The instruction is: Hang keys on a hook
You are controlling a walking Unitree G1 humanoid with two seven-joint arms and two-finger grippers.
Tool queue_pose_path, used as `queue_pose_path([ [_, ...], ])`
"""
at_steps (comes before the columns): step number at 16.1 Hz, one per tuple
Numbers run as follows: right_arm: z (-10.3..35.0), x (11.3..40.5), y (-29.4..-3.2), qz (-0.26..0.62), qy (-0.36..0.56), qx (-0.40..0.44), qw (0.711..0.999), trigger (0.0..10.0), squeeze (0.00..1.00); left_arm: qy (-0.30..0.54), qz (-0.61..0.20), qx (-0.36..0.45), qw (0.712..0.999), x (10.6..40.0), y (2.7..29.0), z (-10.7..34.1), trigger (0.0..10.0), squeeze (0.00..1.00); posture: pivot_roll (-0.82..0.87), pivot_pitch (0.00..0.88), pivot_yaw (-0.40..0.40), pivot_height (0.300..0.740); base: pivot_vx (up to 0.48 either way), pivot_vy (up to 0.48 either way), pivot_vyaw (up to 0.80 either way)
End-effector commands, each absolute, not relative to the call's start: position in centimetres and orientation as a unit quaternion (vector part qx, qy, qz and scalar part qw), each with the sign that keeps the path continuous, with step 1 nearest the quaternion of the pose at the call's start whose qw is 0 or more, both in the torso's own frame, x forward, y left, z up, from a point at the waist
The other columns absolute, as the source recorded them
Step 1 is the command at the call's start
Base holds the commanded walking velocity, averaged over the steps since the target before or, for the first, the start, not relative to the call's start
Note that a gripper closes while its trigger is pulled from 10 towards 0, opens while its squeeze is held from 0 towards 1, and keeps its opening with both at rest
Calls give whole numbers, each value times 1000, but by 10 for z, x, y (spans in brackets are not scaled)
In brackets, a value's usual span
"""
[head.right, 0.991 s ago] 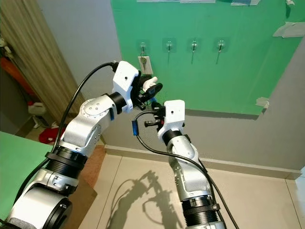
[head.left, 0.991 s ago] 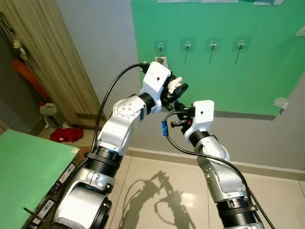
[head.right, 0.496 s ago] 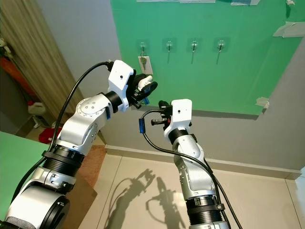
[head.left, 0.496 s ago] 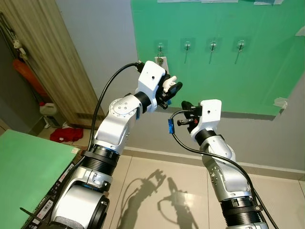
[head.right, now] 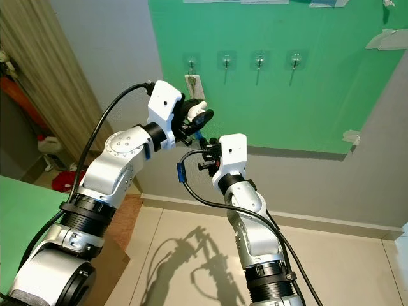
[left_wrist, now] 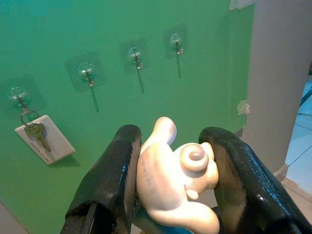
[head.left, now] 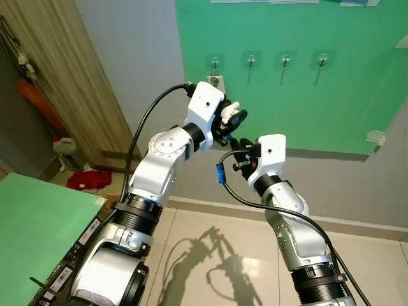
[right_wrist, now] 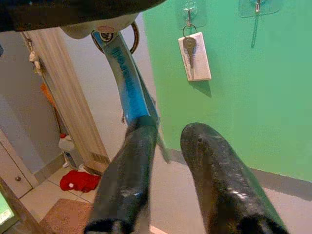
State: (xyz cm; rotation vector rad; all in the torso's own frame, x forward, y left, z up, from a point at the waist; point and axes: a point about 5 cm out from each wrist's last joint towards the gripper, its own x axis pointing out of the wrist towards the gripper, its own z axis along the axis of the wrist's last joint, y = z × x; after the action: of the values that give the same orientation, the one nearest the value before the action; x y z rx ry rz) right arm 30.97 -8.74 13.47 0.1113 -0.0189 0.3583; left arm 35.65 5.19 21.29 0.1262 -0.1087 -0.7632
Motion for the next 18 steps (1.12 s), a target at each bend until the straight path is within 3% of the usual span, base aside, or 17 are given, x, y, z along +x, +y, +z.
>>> queue_pose_path([
  [1, 140, 308, -81, 193, -16, 52, 980, 10000, 1000, -62, -371, 66, 924, 357, 53, 219, 0, 0, -173, 0, 148, 740, 0, 0, 0],
  [9, 142, 308, -81, 188, -22, 50, 981, 10000, 1000, -61, -372, 73, 923, 358, 53, 219, 0, 0, -172, 0, 152, 740, 0, 0, 0],
  [10, 142, 308, -80, 190, -22, 49, 980, 10000, 0, -61, -373, 74, 923, 357, 52, 219, 0, 0, -172, 0, 153, 740, 0, 0, 0],
  [18, 148, 309, -70, 198, -27, 49, 979, 10000, 0, -60, -384, 75, 919, 355, 48, 218, 0, 0, -171, 0, 155, 740, 0, 0, 0],
])
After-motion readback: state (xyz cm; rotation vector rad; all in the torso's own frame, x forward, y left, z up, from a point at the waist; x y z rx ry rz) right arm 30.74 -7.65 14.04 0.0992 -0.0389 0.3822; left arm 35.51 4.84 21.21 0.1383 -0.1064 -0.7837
